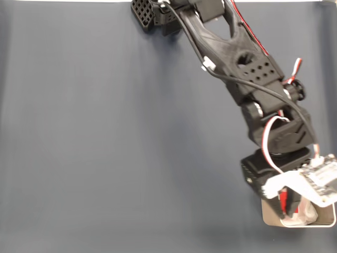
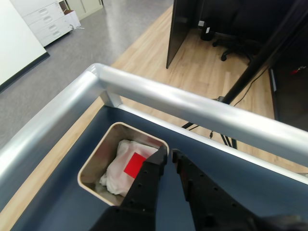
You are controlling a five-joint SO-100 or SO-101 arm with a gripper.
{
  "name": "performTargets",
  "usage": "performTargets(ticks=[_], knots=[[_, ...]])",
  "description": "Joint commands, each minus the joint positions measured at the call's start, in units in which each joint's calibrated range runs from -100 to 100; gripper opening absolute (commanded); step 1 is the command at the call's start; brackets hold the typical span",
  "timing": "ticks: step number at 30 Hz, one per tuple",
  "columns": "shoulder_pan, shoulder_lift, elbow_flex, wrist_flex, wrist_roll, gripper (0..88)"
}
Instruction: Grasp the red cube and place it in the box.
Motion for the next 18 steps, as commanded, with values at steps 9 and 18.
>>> performTargets(ticks=[9, 18], knots=[[10.73, -30.00, 26.40, -5.66, -0.34, 0.0], [16.91, -62.15, 62.99, -8.12, -0.63, 0.0]])
